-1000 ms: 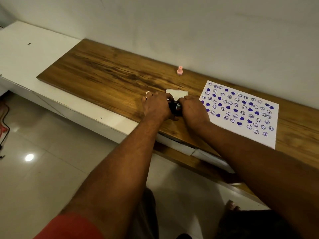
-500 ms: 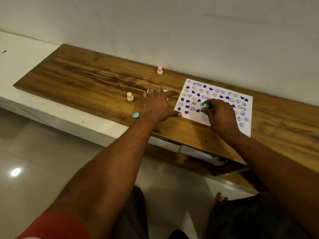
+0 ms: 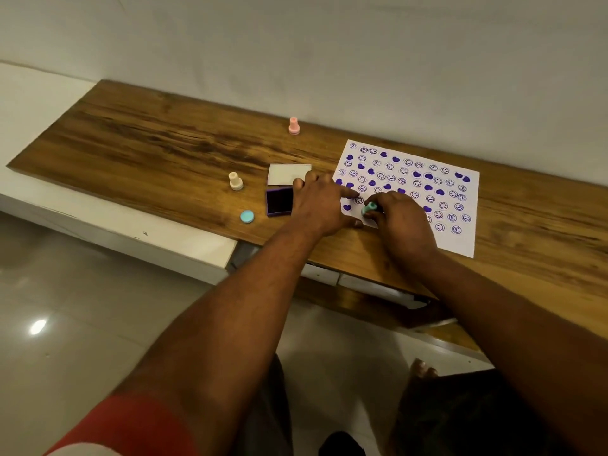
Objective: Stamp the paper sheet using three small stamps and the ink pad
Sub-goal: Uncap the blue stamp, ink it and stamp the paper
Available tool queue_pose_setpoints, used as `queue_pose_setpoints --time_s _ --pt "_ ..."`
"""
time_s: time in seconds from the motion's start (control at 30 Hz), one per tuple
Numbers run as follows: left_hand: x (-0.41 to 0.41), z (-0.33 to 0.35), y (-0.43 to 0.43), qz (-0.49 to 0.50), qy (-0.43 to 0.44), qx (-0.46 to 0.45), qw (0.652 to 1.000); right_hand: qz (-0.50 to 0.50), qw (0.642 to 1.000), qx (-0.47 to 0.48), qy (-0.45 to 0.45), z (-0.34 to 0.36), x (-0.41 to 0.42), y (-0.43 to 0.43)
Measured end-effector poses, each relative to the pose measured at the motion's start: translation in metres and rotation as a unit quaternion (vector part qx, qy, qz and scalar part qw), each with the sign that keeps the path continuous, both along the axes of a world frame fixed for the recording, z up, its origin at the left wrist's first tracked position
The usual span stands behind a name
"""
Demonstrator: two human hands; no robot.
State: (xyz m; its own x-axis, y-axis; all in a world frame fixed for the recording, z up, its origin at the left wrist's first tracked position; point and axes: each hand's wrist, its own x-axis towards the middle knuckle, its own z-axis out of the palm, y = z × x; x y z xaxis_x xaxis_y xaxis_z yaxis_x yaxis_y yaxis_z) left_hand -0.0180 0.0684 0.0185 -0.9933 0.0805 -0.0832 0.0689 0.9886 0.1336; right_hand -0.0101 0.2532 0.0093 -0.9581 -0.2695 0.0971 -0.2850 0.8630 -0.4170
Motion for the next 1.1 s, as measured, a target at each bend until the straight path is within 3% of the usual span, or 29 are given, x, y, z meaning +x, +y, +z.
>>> queue_pose_setpoints --time_s 0.5,0.7,0.83,0.97,1.1 --pt "-0.001 0.000 -0.003 0.022 -0.018 0.013 1.000 0.031 0.998 0.031 0.041 0.018 -0.011 -0.013" --pt "-0.004 -0.002 -0.002 0.033 -0.036 0.014 0.999 0.003 0.983 -0.053 0.174 0.051 -0.021 -0.025" --pt "-0.002 -0.003 -0.003 0.041 -0.023 0.039 0.998 0.016 0.997 0.068 0.040 0.011 0.005 -0.027" --pt "-0.001 -0.001 -0.001 0.050 -0.028 0.027 0.998 -0.003 0.990 0.129 0.052 0.004 0.004 -0.032" --pt "-0.002 0.003 -0.001 0.053 -0.034 0.027 0.998 -0.008 0.992 0.121 0.028 0.007 0.003 -0.035"
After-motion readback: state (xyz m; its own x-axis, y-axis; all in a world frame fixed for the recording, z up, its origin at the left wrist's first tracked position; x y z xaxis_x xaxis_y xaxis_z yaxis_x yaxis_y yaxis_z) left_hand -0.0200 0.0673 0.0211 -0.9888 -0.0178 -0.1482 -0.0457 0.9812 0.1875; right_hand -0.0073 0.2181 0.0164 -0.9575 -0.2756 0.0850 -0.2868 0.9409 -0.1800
